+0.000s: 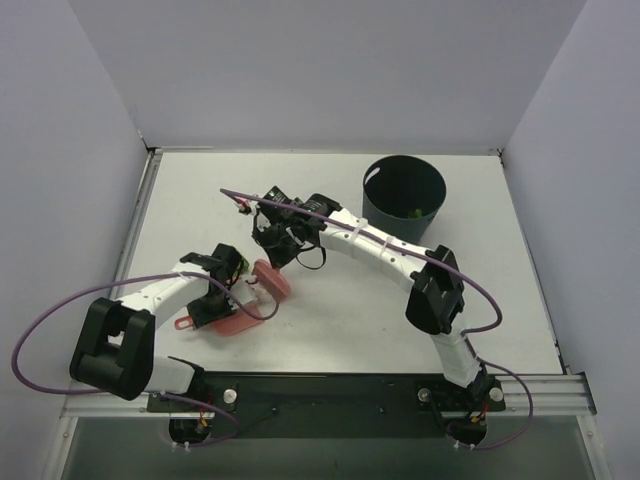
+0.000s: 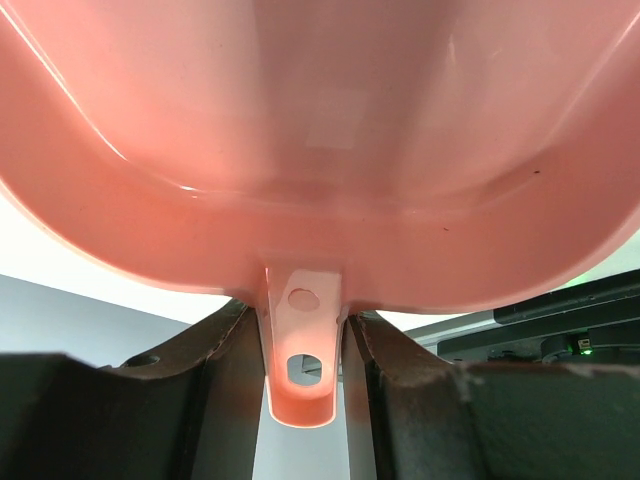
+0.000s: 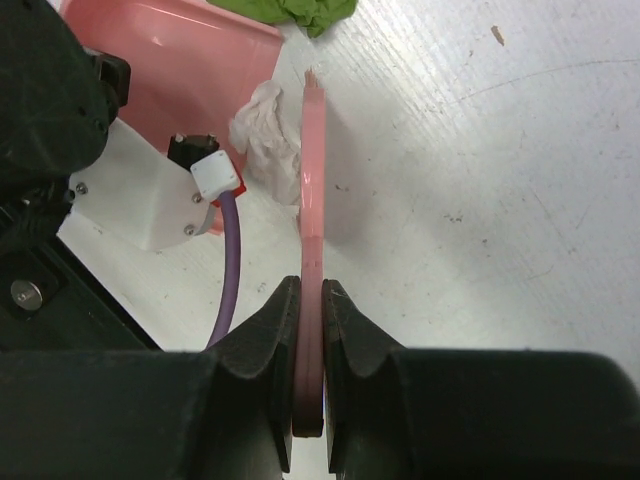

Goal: Sweep away the paper scraps from the table

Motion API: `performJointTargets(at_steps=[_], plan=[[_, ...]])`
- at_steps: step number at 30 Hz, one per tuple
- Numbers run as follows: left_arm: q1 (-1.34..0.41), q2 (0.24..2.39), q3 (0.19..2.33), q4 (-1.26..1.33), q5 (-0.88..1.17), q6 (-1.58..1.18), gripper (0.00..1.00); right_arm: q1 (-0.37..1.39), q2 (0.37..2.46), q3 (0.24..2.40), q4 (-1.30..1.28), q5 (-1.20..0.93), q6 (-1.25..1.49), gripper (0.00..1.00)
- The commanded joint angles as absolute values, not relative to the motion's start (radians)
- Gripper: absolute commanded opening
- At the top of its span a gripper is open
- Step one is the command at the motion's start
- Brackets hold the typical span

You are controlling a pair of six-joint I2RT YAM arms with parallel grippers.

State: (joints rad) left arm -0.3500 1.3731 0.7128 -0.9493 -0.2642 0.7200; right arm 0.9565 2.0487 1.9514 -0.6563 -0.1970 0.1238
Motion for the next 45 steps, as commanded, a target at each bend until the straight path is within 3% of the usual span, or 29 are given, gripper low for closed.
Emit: performJointTargets(at_steps=[1,10,17,22,26,28,36,45], plan=[[-0.353,1.39,0.709,-0.95,-0.253,0.755,0.0,0.974,2.111,2.034,-0.652,-0.24,0.149,0.0],[-0.353,1.414,0.703,-0.927,-0.259,0.744,0.0,0.999,2.146,2.123,-0.632,-0.527,0.233,0.0],[-0.308,1.336,0.689,-0.92,-0.239,0.762,0.0,0.937,2.085,2.097,-0.629,-0.549,0.294,0.0],[-0.256,1.249,0.664,-0.916,-0.18,0.822,0.0,0.859,2.028,2.074,-0.577,-0.713,0.367,0.0],[-0.242,1.19,0.655,-0.914,-0.17,0.838,0.0,0.836,2.017,2.117,-0.571,-0.727,0.333,0.0],[-0.236,1.198,0.658,-0.917,-0.176,0.828,0.0,0.831,2.028,2.178,-0.589,-0.68,0.27,0.0],[-0.134,1.328,0.716,-0.931,-0.198,0.782,0.0,0.851,2.203,2.359,-0.658,-0.158,-0.02,0.0],[-0.074,1.41,0.746,-0.905,-0.216,0.761,0.0,0.96,2.411,2.459,-0.526,0.133,-0.357,0.0]])
